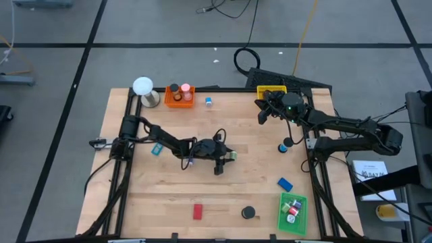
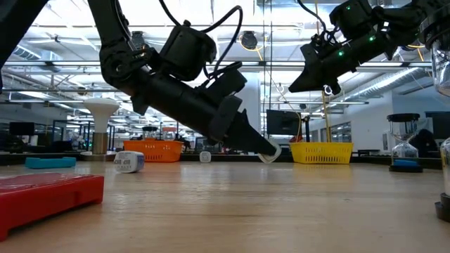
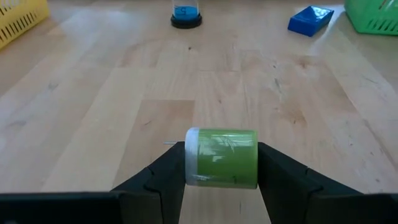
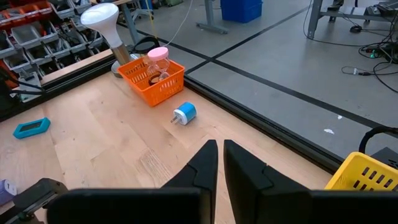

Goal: Pick & Place Office items
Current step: Put the green charger adapter into the green basket

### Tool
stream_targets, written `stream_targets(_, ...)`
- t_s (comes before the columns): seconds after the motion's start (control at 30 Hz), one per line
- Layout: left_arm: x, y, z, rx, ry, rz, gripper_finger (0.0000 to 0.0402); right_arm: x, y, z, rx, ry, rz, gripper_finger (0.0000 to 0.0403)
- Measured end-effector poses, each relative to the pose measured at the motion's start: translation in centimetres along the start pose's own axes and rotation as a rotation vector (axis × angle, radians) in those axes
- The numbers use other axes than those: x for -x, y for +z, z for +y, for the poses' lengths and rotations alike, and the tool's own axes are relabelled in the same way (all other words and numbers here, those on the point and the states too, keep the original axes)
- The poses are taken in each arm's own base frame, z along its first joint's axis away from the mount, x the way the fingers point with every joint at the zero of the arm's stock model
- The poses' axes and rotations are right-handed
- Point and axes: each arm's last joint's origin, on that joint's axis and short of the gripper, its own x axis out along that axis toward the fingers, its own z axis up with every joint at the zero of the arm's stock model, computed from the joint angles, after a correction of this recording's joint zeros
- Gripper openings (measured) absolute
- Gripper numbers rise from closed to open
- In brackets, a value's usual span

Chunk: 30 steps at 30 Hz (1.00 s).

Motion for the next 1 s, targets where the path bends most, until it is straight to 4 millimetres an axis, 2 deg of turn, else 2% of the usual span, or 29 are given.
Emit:
stream_targets(0.23,0.0,0.0,0.0,-0.009,0.001,0.005,0.0175,0.0,0.0,0.0,0.0,0.0,0.0,0.0018)
stream_targets(0.5,0.0,-0.3,0.0,-0.012,0.012,0.034,0.0223,0.0,0.0,0.0,0.0,0.0,0.0,0.0018)
stream_targets(0.63,0.1,-0.4,0.1,-0.035,0.019,0.055,0.0232,0.0,0.0,0.0,0.0,0.0,0.0,0.0018)
stream_targets(0.83,1.3,0.9,-0.4,-0.113,0.025,0.099,0.0209,0.0,0.0,0.0,0.0,0.0,0.001,0.0018)
stream_targets(1.0,4.0,2.7,-1.4,-0.183,0.007,0.073,0.0166,0.0,0.0,0.0,0.0,0.0,0.001,0.0018)
